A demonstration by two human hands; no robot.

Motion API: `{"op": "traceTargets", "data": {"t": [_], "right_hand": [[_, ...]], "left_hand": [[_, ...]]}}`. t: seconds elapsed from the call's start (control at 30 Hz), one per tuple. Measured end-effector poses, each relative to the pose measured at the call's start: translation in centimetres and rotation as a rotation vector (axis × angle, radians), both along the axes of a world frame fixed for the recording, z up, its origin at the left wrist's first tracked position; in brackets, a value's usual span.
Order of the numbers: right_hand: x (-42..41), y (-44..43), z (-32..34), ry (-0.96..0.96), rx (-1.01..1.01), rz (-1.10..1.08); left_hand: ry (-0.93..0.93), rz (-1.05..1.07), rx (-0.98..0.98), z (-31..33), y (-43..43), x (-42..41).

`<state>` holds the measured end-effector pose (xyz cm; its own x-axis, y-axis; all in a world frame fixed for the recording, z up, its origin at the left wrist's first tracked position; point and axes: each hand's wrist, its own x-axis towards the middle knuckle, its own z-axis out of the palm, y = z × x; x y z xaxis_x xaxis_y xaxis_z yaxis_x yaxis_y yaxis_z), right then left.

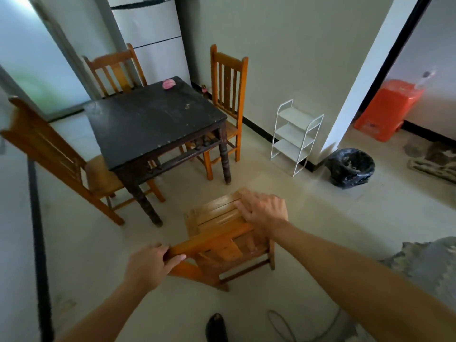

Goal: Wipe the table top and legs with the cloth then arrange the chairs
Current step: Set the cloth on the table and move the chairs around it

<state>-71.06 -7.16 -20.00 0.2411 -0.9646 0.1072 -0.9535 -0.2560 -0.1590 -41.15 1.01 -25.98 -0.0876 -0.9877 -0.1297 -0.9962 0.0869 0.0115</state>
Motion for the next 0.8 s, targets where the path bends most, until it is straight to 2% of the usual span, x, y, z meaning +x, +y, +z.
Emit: {"op": "traceTargets", "data": {"t": [0.33, 0.63, 0.8], "right_hand": [[4.9, -7.0, 1.2, 0.037, 0.014, 0.128], [7.5, -17.6, -0.2, 0.033, -0.04, 0.104], [9.6, -24.9, -1.2, 0.01, -0.093, 0.105]], "left_hand": [[0.049, 0.215, -0.074, -1.7, -1.9, 2.7], [0.015, 0.156, -0.158, -0.6, -12.8, 5.9], [0.076, 0.187, -0.169, -0.3, -19.0, 7.6]]}}
